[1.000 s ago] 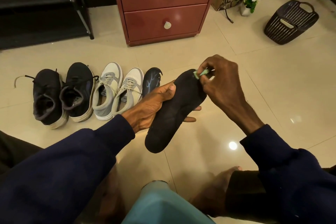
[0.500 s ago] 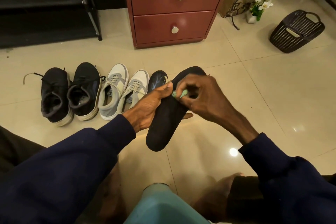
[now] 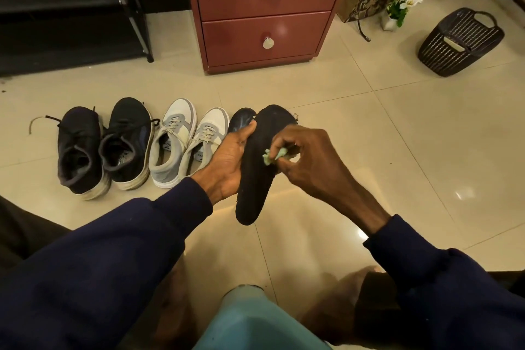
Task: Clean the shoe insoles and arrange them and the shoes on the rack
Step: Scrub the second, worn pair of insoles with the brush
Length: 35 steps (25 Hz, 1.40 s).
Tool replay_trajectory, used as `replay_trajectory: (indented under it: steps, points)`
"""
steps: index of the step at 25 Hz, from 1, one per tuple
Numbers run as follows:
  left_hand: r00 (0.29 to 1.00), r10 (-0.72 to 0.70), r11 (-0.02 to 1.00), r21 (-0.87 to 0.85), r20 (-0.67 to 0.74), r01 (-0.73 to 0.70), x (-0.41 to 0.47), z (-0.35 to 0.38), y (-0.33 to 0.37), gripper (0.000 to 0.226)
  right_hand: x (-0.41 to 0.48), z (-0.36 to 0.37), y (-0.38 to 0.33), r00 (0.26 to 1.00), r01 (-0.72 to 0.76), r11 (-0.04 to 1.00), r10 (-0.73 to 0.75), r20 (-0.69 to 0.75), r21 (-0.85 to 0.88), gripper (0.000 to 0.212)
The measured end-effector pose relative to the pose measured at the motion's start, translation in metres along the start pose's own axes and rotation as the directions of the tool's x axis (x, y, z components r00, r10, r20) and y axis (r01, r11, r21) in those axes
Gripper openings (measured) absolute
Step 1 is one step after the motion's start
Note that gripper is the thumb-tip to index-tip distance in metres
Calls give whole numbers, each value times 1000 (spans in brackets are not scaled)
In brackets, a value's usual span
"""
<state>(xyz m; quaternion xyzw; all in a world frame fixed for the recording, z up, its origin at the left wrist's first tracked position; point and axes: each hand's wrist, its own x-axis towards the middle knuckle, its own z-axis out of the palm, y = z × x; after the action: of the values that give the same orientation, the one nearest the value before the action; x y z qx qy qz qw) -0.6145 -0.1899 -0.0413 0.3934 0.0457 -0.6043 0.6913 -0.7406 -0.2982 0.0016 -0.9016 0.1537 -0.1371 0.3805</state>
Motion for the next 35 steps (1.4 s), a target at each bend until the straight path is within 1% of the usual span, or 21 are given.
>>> replay_trajectory:
  steps: [2, 3, 5, 7, 8, 9, 11, 13, 14, 15, 17, 19, 20, 22, 24, 26, 27, 29, 32, 33, 35]
  points:
    - [998, -43, 999, -35, -37, 42, 7, 2, -7, 52, 4, -9, 22, 990, -81, 995, 73, -123, -58, 19]
    - [996, -57, 998, -2, -72, 57, 12, 2, -11, 52, 4, -11, 31, 985, -114, 991, 102, -142, -77, 17]
    - [991, -39, 988, 141, -130, 57, 25, 3, -15, 49, 7, -9, 44, 981, -155, 984, 143, -130, -86, 15]
    - [987, 16, 962, 270, -160, 28, 42, 6, -17, 40, 15, -1, 59, 967, -220, 974, 211, -140, -49, 17]
    - [987, 35, 942, 334, -157, 20, 53, 6, -19, 42, 20, 2, 69, 954, -259, 965, 249, -167, -37, 18]
    - [986, 55, 910, 414, -159, 16, 68, 5, -22, 55, 24, 5, 79, 937, -300, 953, 288, -198, -36, 18]
    - [982, 83, 826, 563, -171, 28, 100, 1, -29, 86, 29, 8, 103, 899, -376, 926, 353, -260, -41, 19]
    - [955, 159, 688, 722, -251, 75, 131, -11, -39, 111, 28, 7, 121, 858, -444, 895, 408, -311, -51, 18]
    - [929, 220, 600, 792, -297, 112, 153, -14, -44, 113, 30, 4, 136, 838, -468, 883, 429, -337, -41, 17]
    - [906, 268, 513, 845, -327, 153, 180, -18, -48, 108, 36, 1, 154, 809, -502, 865, 461, -363, -19, 17]
    - [881, 336, 370, 907, -334, 203, 194, -18, -56, 97, 33, -6, 156, 782, -519, 855, 482, -394, 14, 15]
    - [849, 387, 279, 923, -359, 264, 217, -14, -68, 97, 38, -7, 169, 771, -514, 857, 485, -412, 47, 14]
    - [829, 414, 263, 922, -375, 285, 228, -16, -75, 98, 41, -5, 174, 771, -512, 857, 486, -411, 55, 13]
    - [797, 442, 251, 910, -411, 330, 245, -23, -87, 103, 41, 4, 183, 769, -515, 855, 494, -406, 62, 14]
    - [779, 470, 247, 909, -416, 336, 259, -26, -95, 108, 41, 11, 194, 758, -529, 845, 511, -405, 77, 14]
    - [778, 487, 272, 915, -397, 297, 263, -31, -99, 108, 38, 17, 202, 761, -531, 844, 512, -398, 70, 13]
    - [781, 487, 303, 914, -391, 268, 262, -36, -99, 105, 37, 19, 205, 764, -528, 846, 509, -396, 70, 12]
    - [783, 485, 407, 893, -389, 191, 257, -48, -95, 93, 36, 23, 208, 764, -523, 849, 508, -397, 80, 12]
    - [753, 506, 641, 768, -420, -2, 236, -71, -81, 65, 36, 32, 211, 776, -514, 854, 503, -381, 80, 9]
    - [731, 535, 672, 738, -424, -64, 226, -79, -76, 54, 36, 36, 211, 782, -510, 857, 500, -372, 79, 7]
    - [671, 599, 648, 756, -436, -87, 207, -95, -70, 40, 38, 43, 209, 793, -504, 860, 498, -351, 81, 5]
